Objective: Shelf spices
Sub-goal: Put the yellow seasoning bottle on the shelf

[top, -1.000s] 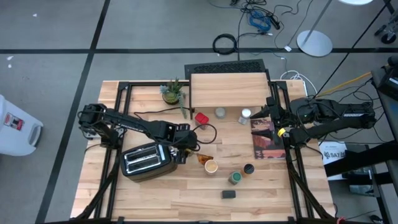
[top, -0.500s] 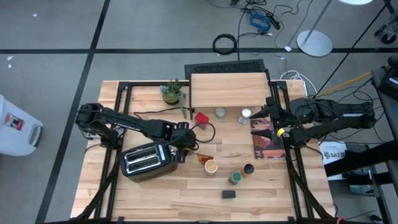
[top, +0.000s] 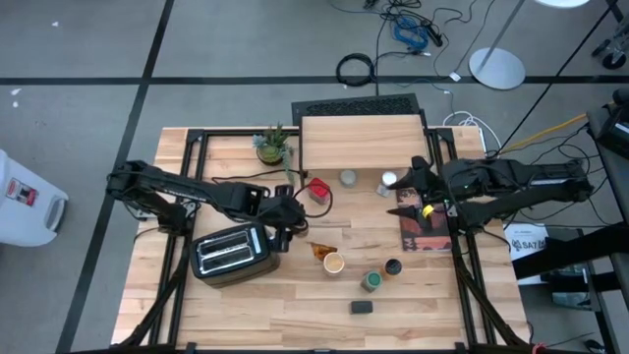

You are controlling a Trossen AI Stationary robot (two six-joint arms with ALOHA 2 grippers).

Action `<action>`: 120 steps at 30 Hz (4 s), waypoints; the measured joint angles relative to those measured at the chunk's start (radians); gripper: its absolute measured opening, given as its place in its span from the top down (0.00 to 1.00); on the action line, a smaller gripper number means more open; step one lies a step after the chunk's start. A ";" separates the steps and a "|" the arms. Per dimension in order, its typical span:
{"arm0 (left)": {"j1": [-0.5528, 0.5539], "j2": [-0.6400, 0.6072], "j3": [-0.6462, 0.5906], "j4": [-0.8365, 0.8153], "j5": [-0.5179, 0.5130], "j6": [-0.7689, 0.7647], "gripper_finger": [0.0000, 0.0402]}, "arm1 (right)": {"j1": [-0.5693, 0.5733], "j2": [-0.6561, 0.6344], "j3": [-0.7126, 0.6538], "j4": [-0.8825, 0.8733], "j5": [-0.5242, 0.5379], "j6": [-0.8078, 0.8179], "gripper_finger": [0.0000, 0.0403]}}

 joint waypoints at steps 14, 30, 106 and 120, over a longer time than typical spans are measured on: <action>0.000 -0.002 0.203 -0.147 -0.071 0.079 0.37 | 0.049 0.094 0.000 0.126 -0.002 -0.034 0.26; 0.000 -0.002 0.378 -0.284 -0.094 0.129 0.37 | 0.066 0.287 0.000 0.367 0.010 -0.068 0.26; 0.001 0.011 0.449 -0.158 -0.015 0.183 0.37 | 0.010 0.686 -0.001 1.029 0.126 -0.193 0.59; 0.000 0.011 0.450 -0.101 -0.013 0.207 0.37 | 0.010 0.687 -0.001 1.069 0.129 -0.195 0.55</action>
